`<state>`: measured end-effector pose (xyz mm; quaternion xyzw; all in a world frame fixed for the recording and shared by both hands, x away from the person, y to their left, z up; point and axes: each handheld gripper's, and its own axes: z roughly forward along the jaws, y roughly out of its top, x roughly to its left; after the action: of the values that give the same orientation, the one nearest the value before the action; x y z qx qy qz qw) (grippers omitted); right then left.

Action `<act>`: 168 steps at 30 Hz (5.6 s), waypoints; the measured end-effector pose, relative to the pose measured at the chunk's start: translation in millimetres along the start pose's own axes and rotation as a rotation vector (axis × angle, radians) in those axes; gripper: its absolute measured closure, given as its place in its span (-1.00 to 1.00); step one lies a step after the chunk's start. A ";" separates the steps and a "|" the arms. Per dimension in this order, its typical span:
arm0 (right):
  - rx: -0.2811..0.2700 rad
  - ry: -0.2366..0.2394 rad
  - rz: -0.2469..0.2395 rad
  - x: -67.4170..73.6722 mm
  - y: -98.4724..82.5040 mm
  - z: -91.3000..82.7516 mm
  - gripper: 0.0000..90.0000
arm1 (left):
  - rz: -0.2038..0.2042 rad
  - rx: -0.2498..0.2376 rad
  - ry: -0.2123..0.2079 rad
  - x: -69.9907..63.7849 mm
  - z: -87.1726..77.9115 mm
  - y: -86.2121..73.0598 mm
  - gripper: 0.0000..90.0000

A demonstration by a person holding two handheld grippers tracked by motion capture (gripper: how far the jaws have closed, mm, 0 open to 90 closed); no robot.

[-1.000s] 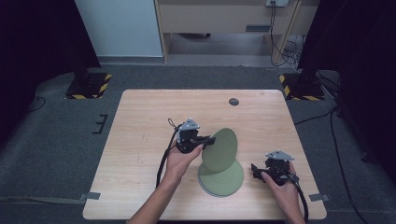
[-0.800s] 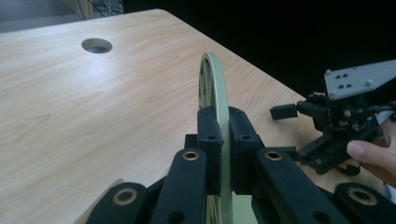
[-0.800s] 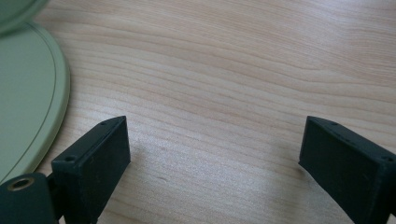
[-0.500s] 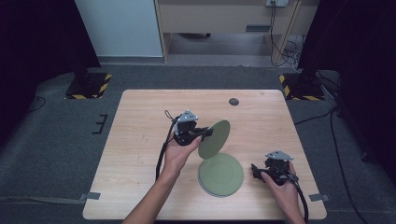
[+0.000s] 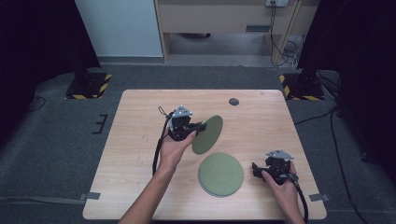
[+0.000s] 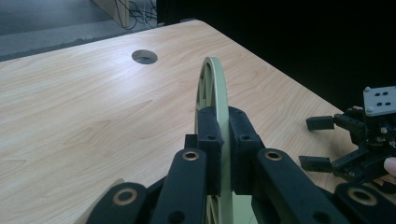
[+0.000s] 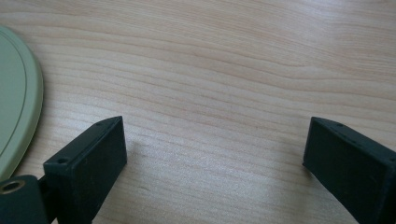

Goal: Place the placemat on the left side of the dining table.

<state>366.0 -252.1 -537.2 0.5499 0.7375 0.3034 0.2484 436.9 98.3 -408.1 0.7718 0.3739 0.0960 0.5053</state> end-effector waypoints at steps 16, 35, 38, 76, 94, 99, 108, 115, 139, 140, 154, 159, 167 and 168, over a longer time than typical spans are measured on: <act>0.009 0.017 0.026 -1.8 1.0 2.8 -0.89 | 0.006 0.001 0.045 8.3 -10.8 15.0 0.89; 0.010 0.017 0.022 -2.3 1.2 3.4 -0.91 | -0.006 -0.007 0.097 25.7 -27.3 14.2 0.89; 0.011 0.017 0.023 -2.3 1.2 3.5 -0.92 | -0.010 -0.010 0.101 27.2 -28.5 13.6 0.89; 0.021 0.022 0.024 -3.1 2.1 4.9 -0.99 | -0.082 -0.031 0.231 73.3 -73.0 -5.2 0.89; 0.021 0.022 0.024 -3.1 2.1 5.0 -0.99 | -0.112 -0.026 0.243 85.7 -77.8 -18.7 0.89; 0.021 0.022 0.025 -3.1 2.1 5.0 -0.99 | -0.113 -0.022 0.244 86.8 -78.0 -21.8 0.89; 0.021 0.022 0.024 -3.2 2.1 4.9 -0.99 | -0.114 -0.008 0.257 91.7 -77.3 -27.8 0.89; 0.021 0.022 0.024 -3.1 2.1 5.0 -0.99 | -0.130 -0.017 0.256 97.2 -80.7 -32.6 0.89; 0.020 0.022 0.024 -3.1 2.1 5.0 -0.99 | -0.157 -0.007 0.319 119.0 -97.3 -44.4 0.89; 0.021 0.022 0.024 -3.1 2.1 5.0 -0.99 | -0.158 -0.006 0.320 119.8 -97.8 -45.1 0.89; 0.020 0.024 0.022 -3.0 2.2 5.1 -0.98 | -0.200 -0.011 0.334 136.6 -107.9 -59.6 0.89; 0.019 0.026 0.018 -2.8 2.1 5.0 -0.98 | -0.219 -0.010 0.348 146.9 -110.5 -70.3 0.89; 0.019 0.026 0.018 -2.8 2.2 5.0 -0.98 | -0.242 0.014 0.374 161.0 -116.2 -88.5 0.89; 0.019 0.026 0.018 -2.8 2.2 5.0 -0.98 | -0.244 0.018 0.377 162.9 -116.4 -90.2 0.89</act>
<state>371.8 -253.4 -539.0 0.5547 0.7387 0.3056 0.2306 446.7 309.5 -467.6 0.6937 0.5532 0.1730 0.4275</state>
